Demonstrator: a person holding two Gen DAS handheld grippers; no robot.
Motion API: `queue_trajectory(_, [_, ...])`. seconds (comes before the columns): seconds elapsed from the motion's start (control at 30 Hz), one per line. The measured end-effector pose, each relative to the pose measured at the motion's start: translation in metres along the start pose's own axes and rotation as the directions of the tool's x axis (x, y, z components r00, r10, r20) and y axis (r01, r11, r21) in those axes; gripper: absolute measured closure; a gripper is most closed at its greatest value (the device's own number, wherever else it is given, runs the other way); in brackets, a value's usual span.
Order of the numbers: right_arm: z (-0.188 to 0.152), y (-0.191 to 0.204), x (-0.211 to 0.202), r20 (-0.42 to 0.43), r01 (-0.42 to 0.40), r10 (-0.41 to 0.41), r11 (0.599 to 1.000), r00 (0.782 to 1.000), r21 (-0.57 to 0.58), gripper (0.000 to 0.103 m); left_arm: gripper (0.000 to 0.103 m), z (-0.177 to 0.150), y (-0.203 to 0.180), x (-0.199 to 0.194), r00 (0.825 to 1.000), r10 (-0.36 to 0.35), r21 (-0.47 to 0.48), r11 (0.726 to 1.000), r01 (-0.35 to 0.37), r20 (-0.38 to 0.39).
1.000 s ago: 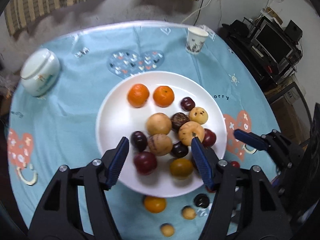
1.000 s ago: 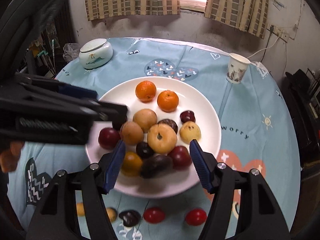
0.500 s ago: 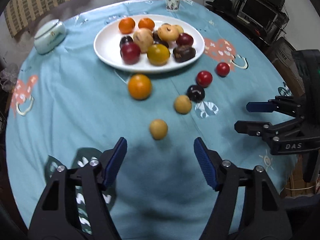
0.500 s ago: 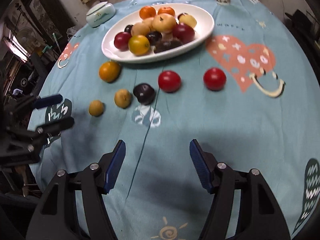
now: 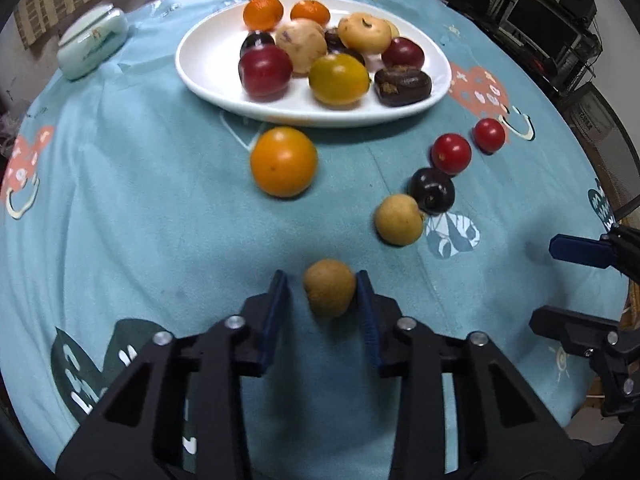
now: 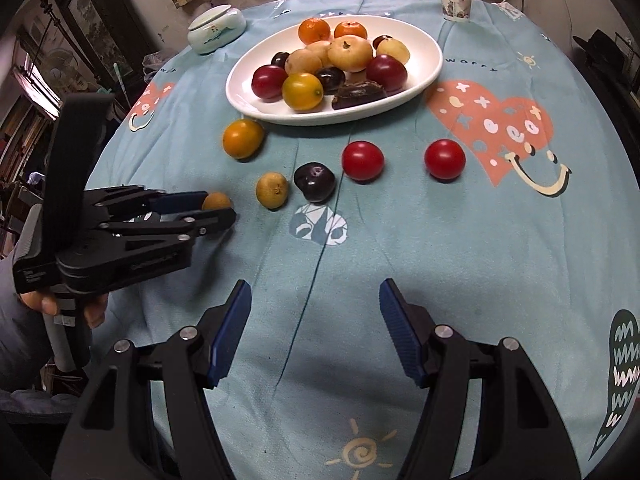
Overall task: Organize fruits
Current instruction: 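Grasp a small brown kiwi with the left tool, then grasp a small tan fruit with the right tool while the left tool holds the kiwi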
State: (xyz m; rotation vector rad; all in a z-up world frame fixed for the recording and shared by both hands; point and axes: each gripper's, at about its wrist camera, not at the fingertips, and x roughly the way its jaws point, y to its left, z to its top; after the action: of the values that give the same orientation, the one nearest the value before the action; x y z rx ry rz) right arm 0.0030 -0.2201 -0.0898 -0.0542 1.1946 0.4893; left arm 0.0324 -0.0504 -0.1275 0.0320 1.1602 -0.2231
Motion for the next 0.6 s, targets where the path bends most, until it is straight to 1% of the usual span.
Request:
queue_trajectory(0.03, [0.001, 0.003, 0.002, -0.004, 0.007, -0.007, 1.000, 1.000, -0.012, 0.036, 0.077, 0.000, 0.002, -0.001, 1.000, -0.013, -0.012, 1.000, 0.013, -0.005])
queue_trajectory(0.1, [0.004, 0.009, 0.006, 0.000, 0.007, -0.007, 0.999, 1.000, -0.031, 0.038, 0.077, 0.000, 0.009, -0.006, 1.000, -0.009, -0.036, 0.999, 0.009, -0.005])
queue_trajectory(0.13, [0.007, 0.012, 0.009, -0.002, -0.006, 0.006, 0.999, 1.000, -0.036, 0.040, 0.077, 0.000, 0.011, -0.010, 1.000, -0.010, -0.036, 0.999, 0.010, 0.002])
queue_trajectory(0.2, [0.013, 0.020, 0.016, 0.003, -0.031, 0.031, 0.999, 1.000, -0.040, 0.042, 0.077, -0.003, 0.017, -0.021, 1.000, -0.007, -0.042, 0.999, 0.007, 0.017])
queue_trajectory(0.23, [0.016, 0.022, 0.020, 0.002, -0.043, 0.043, 0.998, 0.999, -0.038, 0.045, 0.077, -0.005, 0.021, -0.029, 0.999, -0.009, -0.049, 0.999, 0.010, 0.031])
queue_trajectory(0.3, [0.024, 0.027, 0.030, -0.004, -0.061, 0.061, 0.998, 0.998, -0.026, 0.047, 0.077, -0.008, 0.027, -0.040, 0.999, -0.010, -0.068, 0.998, 0.014, 0.049])
queue_trajectory(0.37, [0.032, 0.030, 0.040, -0.019, -0.074, 0.074, 0.997, 0.997, -0.014, 0.052, 0.077, -0.011, 0.033, -0.049, 0.998, -0.018, -0.085, 0.996, 0.023, 0.058])
queue_trajectory(0.5, [0.042, 0.038, 0.050, -0.031, -0.060, 0.059, 0.998, 0.998, -0.023, 0.053, 0.077, -0.017, 0.039, -0.056, 0.998, -0.027, -0.103, 0.994, 0.033, 0.060])
queue_trajectory(0.6, [0.047, 0.040, 0.055, -0.043, -0.083, 0.082, 0.996, 0.996, -0.026, 0.054, 0.077, -0.019, 0.042, -0.057, 0.998, -0.036, -0.108, 0.993, 0.042, 0.058])
